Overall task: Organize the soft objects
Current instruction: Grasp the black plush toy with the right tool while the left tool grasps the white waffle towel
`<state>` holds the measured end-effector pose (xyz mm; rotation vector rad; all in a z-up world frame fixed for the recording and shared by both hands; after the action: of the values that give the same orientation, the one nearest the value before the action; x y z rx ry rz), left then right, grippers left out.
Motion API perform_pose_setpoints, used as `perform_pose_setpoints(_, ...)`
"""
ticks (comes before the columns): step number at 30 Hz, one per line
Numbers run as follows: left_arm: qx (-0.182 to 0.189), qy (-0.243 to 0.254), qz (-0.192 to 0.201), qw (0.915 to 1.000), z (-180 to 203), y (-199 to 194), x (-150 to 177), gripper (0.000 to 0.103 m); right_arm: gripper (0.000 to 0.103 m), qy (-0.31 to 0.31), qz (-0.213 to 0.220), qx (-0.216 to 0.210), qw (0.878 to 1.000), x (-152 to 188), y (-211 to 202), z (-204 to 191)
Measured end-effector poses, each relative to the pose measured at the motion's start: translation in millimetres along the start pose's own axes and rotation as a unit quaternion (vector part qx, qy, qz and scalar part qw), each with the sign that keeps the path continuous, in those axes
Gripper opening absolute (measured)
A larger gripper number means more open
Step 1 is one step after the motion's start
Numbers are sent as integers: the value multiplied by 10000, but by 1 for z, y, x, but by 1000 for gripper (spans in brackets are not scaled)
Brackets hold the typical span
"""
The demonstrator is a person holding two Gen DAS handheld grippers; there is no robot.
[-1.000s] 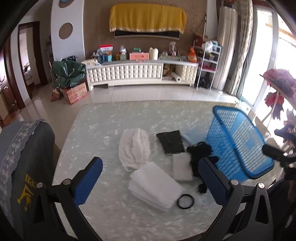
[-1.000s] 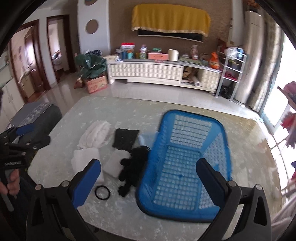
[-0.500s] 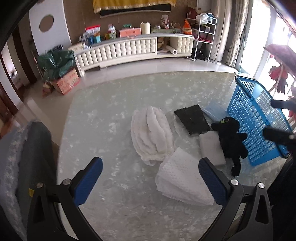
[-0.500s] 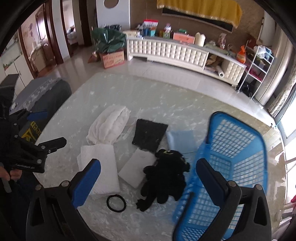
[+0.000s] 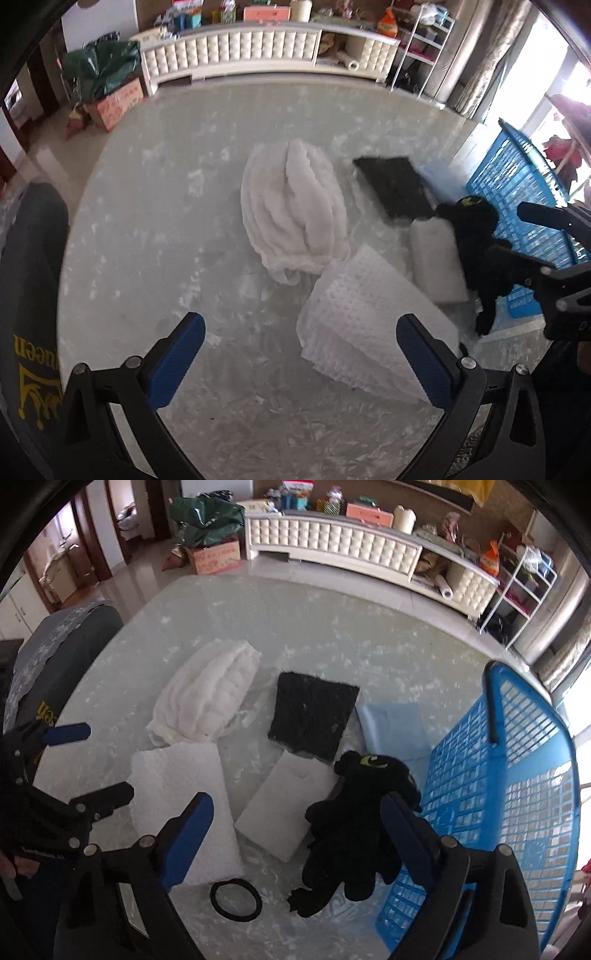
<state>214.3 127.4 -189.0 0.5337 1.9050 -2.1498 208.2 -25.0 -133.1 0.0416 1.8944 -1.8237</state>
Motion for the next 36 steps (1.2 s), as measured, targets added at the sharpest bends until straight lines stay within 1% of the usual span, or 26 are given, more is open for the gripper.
perform_pose_setpoints(3, -25, -15, -256, 9997, 0, 13, 4, 103, 87, 15, -139, 133, 9998, 2, 9, 0)
perform_pose_setpoints(6, -19, 48, -406, 9992, 5, 23, 8, 103, 82, 47, -283, 352, 9990, 4, 17, 4)
perform_pose_setpoints(12, -48, 230, -584, 9980, 17, 36, 13, 103, 82, 149, -551, 681, 9960, 11, 34, 10)
perform_pose_setpoints(17, -94, 254, -677, 9973, 22, 45, 12, 103, 81, 373, -672, 758, 9942, 15, 43, 25)
perform_pose_setpoints(23, -108, 374, -738, 9965, 30, 63, 4, 103, 79, 581, -800, 730, 9924, 16, 54, 38)
perform_pose_setpoints(25, -25, 283, -802, 9964, 31, 68, 3, 103, 79, 612, -875, 710, 9917, 17, 60, 46)
perform_pose_setpoints(27, 176, 255, -846, 9959, 31, 71, 0, 92, 78, 654, -931, 709, 9910, 19, 65, 51)
perform_pose_setpoints(28, 229, 258, -808, 9961, 33, 71, -1, 87, 78, 688, -933, 688, 9909, 20, 69, 54)
perform_pose_setpoints(29, 264, 286, -777, 9962, 36, 72, -2, 78, 78, 717, -925, 664, 9909, 20, 69, 56)
perform_pose_setpoints(30, 332, 341, -754, 9960, 39, 71, -3, 65, 78, 753, -927, 626, 9909, 20, 69, 59)
perform_pose_setpoints(31, 457, 399, -740, 9954, 44, 70, -4, 61, 78, 780, -936, 594, 9908, 15, 75, 63)
perform_pose_setpoints(32, 494, 414, -748, 9951, 46, 70, -4, 56, 76, 802, -936, 575, 9907, 13, 75, 65)
perform_pose_setpoints(33, 529, 434, -739, 9949, 48, 70, -4, 50, 72, 853, -919, 555, 9906, 13, 75, 68)
perform_pose_setpoints(34, 579, 439, -736, 9946, 49, 71, -4, 46, 70, 913, -904, 533, 9903, 11, 74, 72)
perform_pose_setpoints(35, 690, 417, -744, 9940, 51, 71, -4, 39, 66, 958, -898, 502, 9901, 11, 74, 76)
perform_pose_setpoints(36, 783, 399, -756, 9933, 52, 72, -4, 35, 63, 980, -893, 495, 9899, 12, 74, 79)
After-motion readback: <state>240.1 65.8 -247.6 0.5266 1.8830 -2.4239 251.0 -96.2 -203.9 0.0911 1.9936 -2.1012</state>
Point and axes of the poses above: each gripper's, at about its wrist camera, not at the fingertips, and y roughly the way its jaws point, z to its right, x to its underside, the point moved 5 cm from there along y, roughly the way its jaws point, and after that the axes turned 3 degrees about y, right-handed, at the moved point
